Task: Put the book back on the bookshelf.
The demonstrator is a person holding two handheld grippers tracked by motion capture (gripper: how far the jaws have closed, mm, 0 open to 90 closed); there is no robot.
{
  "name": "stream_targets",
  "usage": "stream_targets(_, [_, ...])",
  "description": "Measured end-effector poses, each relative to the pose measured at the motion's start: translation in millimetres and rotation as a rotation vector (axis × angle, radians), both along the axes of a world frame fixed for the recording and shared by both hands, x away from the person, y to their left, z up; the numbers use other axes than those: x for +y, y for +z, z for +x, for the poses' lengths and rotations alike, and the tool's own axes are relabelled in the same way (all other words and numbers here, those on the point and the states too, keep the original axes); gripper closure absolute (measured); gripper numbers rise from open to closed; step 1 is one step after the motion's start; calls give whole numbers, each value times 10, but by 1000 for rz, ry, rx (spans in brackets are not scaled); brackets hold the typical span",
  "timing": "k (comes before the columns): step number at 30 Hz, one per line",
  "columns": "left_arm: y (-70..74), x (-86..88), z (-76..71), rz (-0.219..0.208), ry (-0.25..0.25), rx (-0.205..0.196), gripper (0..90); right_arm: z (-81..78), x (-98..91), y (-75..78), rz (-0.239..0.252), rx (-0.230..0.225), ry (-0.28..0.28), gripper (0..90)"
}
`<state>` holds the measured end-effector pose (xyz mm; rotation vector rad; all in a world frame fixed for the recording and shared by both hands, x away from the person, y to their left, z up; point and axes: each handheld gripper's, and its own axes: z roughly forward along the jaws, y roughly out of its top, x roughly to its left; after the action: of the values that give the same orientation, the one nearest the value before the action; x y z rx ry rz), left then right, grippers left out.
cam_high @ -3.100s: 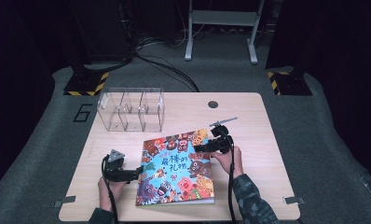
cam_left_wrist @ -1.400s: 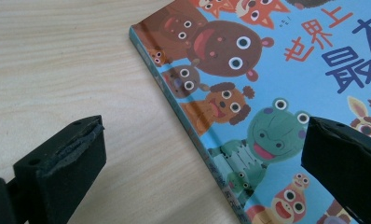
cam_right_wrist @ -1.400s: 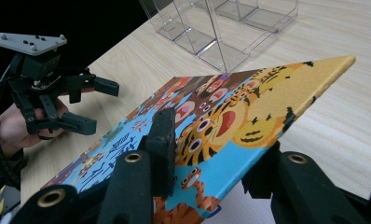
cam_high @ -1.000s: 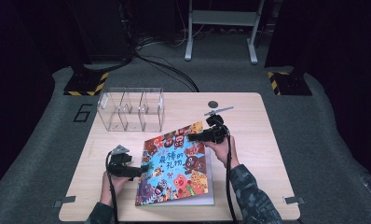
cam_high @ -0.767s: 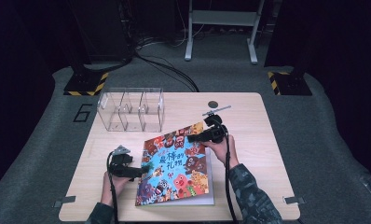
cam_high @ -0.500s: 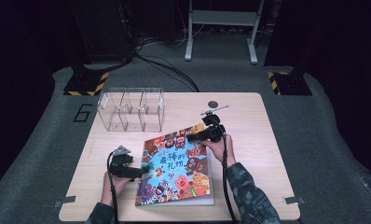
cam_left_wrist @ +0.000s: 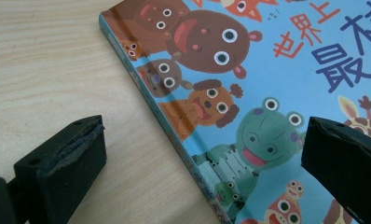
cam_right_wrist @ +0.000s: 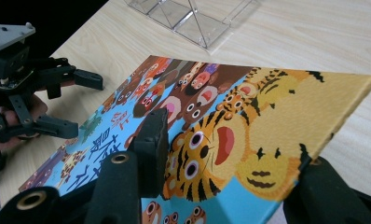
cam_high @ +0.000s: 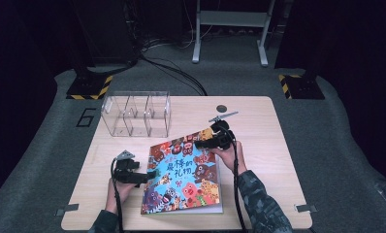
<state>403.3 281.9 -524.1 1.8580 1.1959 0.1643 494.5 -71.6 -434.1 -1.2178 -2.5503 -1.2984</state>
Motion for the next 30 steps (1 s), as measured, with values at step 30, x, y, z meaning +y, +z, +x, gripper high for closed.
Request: stream_targets(30, [191,-65,210,-70,-68,14,0,-376,-81,136,71,-273,46,538])
